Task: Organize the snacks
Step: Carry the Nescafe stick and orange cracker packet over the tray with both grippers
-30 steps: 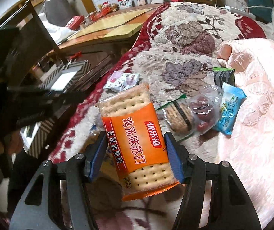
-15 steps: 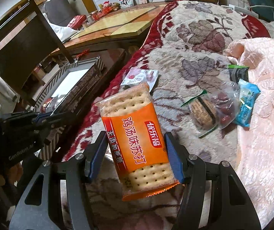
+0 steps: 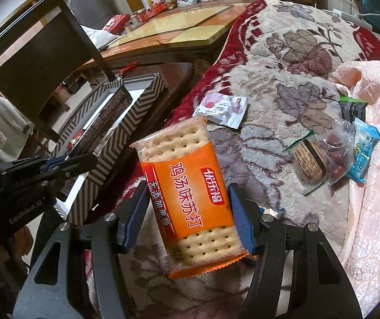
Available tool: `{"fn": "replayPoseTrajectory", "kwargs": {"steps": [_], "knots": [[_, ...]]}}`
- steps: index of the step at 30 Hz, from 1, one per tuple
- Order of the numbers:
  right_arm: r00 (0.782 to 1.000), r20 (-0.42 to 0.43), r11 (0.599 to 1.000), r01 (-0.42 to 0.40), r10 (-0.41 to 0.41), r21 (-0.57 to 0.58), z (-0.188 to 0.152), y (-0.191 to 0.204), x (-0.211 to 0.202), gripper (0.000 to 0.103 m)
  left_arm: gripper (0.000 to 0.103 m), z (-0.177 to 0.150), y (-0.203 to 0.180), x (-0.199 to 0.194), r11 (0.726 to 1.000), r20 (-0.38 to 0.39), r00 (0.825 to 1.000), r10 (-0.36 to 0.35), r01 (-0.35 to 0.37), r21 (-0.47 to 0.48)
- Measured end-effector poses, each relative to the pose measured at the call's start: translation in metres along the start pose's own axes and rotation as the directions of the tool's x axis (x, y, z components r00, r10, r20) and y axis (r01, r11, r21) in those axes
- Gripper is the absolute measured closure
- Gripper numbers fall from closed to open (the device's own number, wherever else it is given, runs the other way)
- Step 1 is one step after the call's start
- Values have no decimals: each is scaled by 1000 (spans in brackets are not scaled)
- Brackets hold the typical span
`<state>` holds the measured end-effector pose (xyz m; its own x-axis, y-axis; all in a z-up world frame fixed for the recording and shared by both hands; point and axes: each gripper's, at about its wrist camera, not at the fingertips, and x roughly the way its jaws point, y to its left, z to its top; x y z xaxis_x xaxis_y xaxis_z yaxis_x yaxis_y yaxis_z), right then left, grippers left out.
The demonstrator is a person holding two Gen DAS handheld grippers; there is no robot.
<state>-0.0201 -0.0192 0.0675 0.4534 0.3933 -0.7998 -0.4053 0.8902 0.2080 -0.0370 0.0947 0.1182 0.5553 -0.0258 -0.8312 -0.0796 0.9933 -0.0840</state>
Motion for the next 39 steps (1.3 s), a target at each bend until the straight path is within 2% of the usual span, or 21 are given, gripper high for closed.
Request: {"fn": "replayPoseTrajectory", "kwargs": {"steps": [5,14,39], "knots": [[1000,-11,1000,-8,8,-9,3,5,2,43,94,0,12,-3,999,2,1000,-6,6,-33],[999,-22,998,-24,23,-52,14,25,9,43,94,-4,48,-10,990,-1,998,-59,58,-129],[992,-85,978,-106,92,-181,54,106,54,43,94,-20,126,-4,965,-28,995,97,-100,-243]]}}
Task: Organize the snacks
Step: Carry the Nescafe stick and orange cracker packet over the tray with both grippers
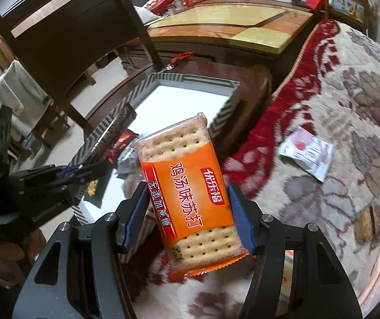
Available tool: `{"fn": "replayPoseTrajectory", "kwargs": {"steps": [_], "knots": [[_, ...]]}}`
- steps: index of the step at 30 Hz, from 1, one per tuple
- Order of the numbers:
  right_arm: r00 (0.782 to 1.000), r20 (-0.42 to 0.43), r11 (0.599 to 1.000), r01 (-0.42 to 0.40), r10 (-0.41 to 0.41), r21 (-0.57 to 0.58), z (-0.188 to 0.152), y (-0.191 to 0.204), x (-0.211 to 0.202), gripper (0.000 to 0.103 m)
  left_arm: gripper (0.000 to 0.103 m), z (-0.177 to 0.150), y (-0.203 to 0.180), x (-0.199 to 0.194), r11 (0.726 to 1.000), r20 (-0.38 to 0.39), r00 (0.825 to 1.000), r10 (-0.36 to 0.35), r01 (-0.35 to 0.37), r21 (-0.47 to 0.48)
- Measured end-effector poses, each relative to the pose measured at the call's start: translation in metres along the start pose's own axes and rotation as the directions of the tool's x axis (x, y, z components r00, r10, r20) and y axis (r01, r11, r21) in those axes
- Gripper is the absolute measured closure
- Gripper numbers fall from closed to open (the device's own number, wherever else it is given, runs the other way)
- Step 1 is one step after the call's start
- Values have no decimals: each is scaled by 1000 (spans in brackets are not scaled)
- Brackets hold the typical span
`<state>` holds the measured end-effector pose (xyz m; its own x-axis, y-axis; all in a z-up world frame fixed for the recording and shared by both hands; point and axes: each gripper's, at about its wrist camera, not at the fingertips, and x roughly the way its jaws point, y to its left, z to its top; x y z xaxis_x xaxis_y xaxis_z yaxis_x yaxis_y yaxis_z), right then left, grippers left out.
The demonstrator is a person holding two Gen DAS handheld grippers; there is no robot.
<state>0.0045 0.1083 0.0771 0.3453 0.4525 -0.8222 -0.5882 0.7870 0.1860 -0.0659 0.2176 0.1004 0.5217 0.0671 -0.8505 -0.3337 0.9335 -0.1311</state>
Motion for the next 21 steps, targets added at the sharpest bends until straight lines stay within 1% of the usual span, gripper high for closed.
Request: {"fn": "replayPoseTrajectory", "kwargs": {"steps": [3,8,15,20,21], "knots": [[1000,-13,1000,-27,27,-8,8,10,10,43,94,0,10,3,1000,-5,1000,18,-18,-16],[999,-30,999,-42,42,-23,20,27,25,43,94,0,24,9,998,-15,999,42,-43,-41],[995,-64,997,-74,75,13,40,41,57,44,94,1,33,16,997,-21,998,67,-68,-42],[993,-81,995,-84,88,54,45,41,76,44,94,1,38,23,996,-32,997,71,-73,-48],[993,-79,995,-82,87,59,45,41,78,45,94,1,39,25,996,-36,997,72,-74,-50]]}}
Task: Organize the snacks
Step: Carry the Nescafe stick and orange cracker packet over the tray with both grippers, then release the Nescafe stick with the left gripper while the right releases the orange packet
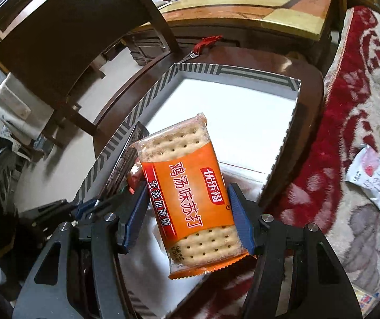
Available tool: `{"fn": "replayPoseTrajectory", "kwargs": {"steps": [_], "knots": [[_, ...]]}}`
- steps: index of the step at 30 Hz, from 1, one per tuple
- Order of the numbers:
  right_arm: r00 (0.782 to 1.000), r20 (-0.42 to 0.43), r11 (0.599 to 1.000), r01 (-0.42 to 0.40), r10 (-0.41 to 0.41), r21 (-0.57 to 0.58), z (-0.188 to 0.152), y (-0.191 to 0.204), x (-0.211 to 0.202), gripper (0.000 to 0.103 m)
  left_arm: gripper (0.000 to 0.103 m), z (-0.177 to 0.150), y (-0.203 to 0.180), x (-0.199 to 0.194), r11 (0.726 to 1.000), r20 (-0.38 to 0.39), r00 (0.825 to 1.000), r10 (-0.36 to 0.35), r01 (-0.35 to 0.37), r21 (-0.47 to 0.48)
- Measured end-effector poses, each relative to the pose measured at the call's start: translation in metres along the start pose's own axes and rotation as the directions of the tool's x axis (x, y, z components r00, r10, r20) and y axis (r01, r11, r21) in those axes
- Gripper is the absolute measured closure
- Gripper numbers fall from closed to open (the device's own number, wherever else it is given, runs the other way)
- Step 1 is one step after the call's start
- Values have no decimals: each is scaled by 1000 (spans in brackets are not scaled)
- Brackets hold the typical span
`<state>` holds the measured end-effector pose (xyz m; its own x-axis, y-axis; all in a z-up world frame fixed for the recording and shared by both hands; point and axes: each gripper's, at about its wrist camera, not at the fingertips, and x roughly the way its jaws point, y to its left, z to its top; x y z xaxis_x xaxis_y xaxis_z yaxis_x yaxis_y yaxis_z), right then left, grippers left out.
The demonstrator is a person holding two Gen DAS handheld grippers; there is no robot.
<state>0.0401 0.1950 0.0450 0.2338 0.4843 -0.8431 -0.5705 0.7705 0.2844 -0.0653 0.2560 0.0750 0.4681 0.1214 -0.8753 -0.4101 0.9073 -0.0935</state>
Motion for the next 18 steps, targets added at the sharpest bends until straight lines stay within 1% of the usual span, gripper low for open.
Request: {"fn": "replayPoseTrajectory", "kwargs": {"steps": [5,8,14,17,18], "knots": [[1000,-2,1000,-16,16,25,7,0,11,51,94,1,4,7,1000,-16,1000,2,-2,-7],[1000,-20,1000,-5,5,12,9,2,18,51,94,1,6,9,1000,-21,1000,1,-1,-7],[999,-14,998,-41,42,54,5,-3,9,51,93,0,4,11,1000,-27,999,18,-18,-12],[998,0,996,-55,56,71,1,-5,1,51,90,0,3,11,999,-33,999,40,-40,-14],[998,7,996,-56,55,72,0,-5,-2,51,86,0,3,10,999,-35,998,45,-46,-17]]}}
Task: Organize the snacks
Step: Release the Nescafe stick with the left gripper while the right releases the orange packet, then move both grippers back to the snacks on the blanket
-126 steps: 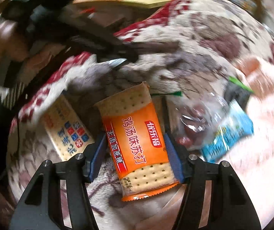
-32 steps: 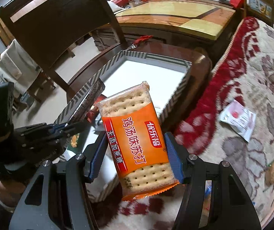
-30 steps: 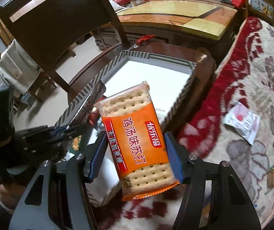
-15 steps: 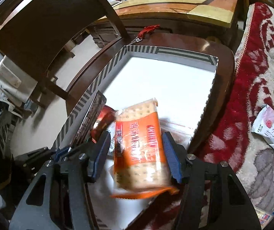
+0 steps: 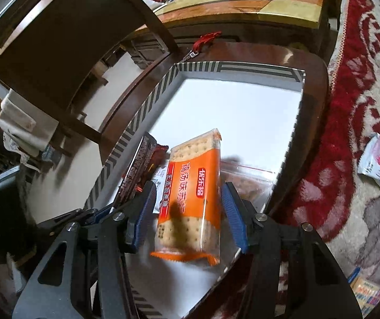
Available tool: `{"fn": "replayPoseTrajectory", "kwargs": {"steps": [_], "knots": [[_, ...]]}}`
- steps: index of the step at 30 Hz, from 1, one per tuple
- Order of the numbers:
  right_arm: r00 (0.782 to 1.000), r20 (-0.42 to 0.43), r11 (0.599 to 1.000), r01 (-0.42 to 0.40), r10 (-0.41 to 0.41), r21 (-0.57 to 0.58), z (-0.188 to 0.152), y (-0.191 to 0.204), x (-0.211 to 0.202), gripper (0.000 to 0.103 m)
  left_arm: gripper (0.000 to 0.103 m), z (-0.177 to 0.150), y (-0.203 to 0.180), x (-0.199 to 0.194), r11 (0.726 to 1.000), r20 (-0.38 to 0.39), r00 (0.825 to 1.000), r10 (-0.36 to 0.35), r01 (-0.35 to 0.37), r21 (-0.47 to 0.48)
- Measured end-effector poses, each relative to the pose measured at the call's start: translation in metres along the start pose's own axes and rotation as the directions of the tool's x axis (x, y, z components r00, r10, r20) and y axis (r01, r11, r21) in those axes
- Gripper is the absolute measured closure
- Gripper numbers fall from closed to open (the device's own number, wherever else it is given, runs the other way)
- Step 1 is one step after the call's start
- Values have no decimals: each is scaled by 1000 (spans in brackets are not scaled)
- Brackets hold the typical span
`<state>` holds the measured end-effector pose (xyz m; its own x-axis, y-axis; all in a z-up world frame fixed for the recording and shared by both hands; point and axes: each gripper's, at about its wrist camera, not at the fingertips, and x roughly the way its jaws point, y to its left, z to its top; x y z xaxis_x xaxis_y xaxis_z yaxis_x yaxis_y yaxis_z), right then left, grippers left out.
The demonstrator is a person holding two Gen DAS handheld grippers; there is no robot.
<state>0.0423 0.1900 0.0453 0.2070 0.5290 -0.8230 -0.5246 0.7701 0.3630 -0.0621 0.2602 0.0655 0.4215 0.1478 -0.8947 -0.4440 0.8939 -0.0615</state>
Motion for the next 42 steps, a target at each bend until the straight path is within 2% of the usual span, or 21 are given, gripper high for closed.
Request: {"fn": "replayPoseTrajectory", "kwargs": {"steps": [2,4,9,19,24,33,42], "knots": [[1000,12,1000,0,0,-9,-3,1,-7,51,72,0,0,-1,1000,-1,1000,6,-6,-4],[1000,20,1000,7,-6,-21,-6,2,-12,51,41,-1,0,-5,1000,5,1000,15,-15,-14],[999,40,1000,15,-15,-19,-17,-4,-29,51,25,-1,-3,-20,1000,48,998,29,-29,-11],[996,75,998,52,-54,27,-39,-39,-69,51,23,-2,-29,-42,999,86,996,20,-23,39],[992,91,993,79,-87,82,-57,-75,-96,51,23,-6,-48,-49,997,90,996,-2,-5,77],[981,102,959,138,-167,247,-97,-155,-136,51,23,-17,-90,-52,987,59,996,-64,55,153],[975,106,929,151,-196,337,-133,-199,-159,50,23,-31,-134,-47,965,8,995,-101,96,243]]}}
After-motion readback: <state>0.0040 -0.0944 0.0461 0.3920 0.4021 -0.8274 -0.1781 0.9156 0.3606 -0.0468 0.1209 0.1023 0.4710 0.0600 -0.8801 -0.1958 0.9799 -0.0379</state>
